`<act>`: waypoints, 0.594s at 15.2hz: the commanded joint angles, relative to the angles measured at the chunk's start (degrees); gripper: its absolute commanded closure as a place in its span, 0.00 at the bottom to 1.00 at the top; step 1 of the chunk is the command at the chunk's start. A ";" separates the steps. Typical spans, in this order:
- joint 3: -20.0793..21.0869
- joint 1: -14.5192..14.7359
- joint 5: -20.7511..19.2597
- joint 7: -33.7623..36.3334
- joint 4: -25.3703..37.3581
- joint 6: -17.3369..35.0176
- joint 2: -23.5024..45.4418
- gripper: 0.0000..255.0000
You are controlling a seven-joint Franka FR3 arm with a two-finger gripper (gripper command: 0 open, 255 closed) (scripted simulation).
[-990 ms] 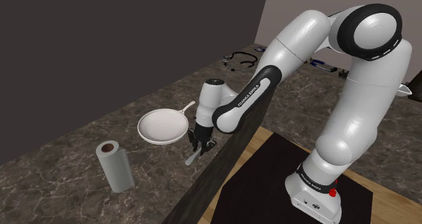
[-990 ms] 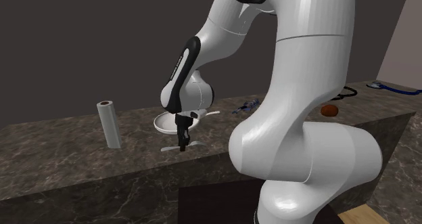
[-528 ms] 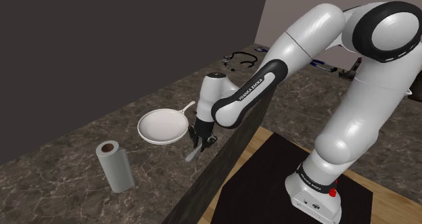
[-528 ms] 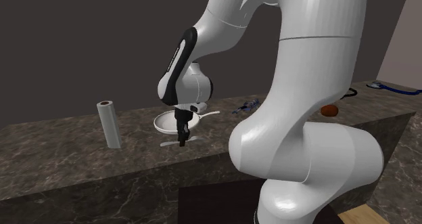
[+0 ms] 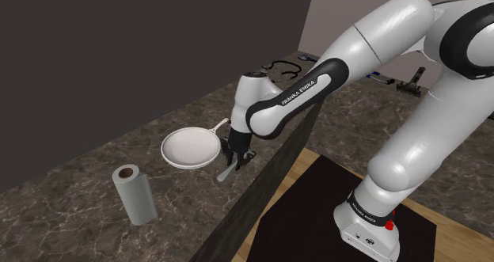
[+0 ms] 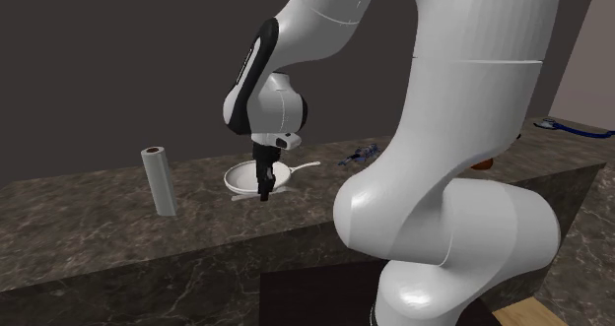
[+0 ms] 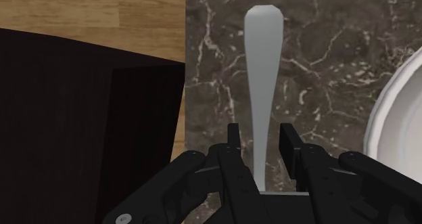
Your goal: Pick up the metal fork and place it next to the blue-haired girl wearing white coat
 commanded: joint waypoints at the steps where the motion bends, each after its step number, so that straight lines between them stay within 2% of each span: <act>1: 0.03 -0.12 1.79 -1.22 0.37 -2.04 -1.99 1.00; 9: -0.96 0.32 6.09 -3.78 2.44 -9.61 -8.43 1.00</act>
